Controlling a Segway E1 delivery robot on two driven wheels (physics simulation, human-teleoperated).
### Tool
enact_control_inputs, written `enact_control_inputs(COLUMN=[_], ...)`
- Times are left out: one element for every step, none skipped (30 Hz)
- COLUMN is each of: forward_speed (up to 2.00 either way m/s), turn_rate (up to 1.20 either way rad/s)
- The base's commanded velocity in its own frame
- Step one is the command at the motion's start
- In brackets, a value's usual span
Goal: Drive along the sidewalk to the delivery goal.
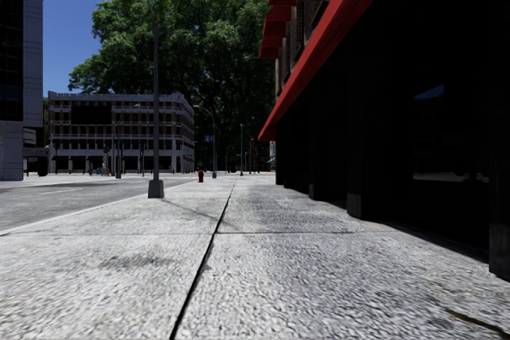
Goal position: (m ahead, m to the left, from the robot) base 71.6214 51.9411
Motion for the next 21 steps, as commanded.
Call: enact_control_inputs(forward_speed=[2.0, 2.0, 2.0, 2.0, 2.0, 2.0, 2.0, 2.0, 2.0, 2.0, 2.0, 2.0, 2.0, 2.0, 2.0, 2.0, 2.0, 2.0, 2.0, 2.0, 2.0], turn_rate=[0.17, 0.17, 0.17, 0.17, 0.15, 0.0, 0.0, 0.0, 0.0, 0.0, 0.0, 0.0, 0.0, 0.0, 0.0, 0.0, 0.0, 0.0, 0.0, 0.0, 0.0])
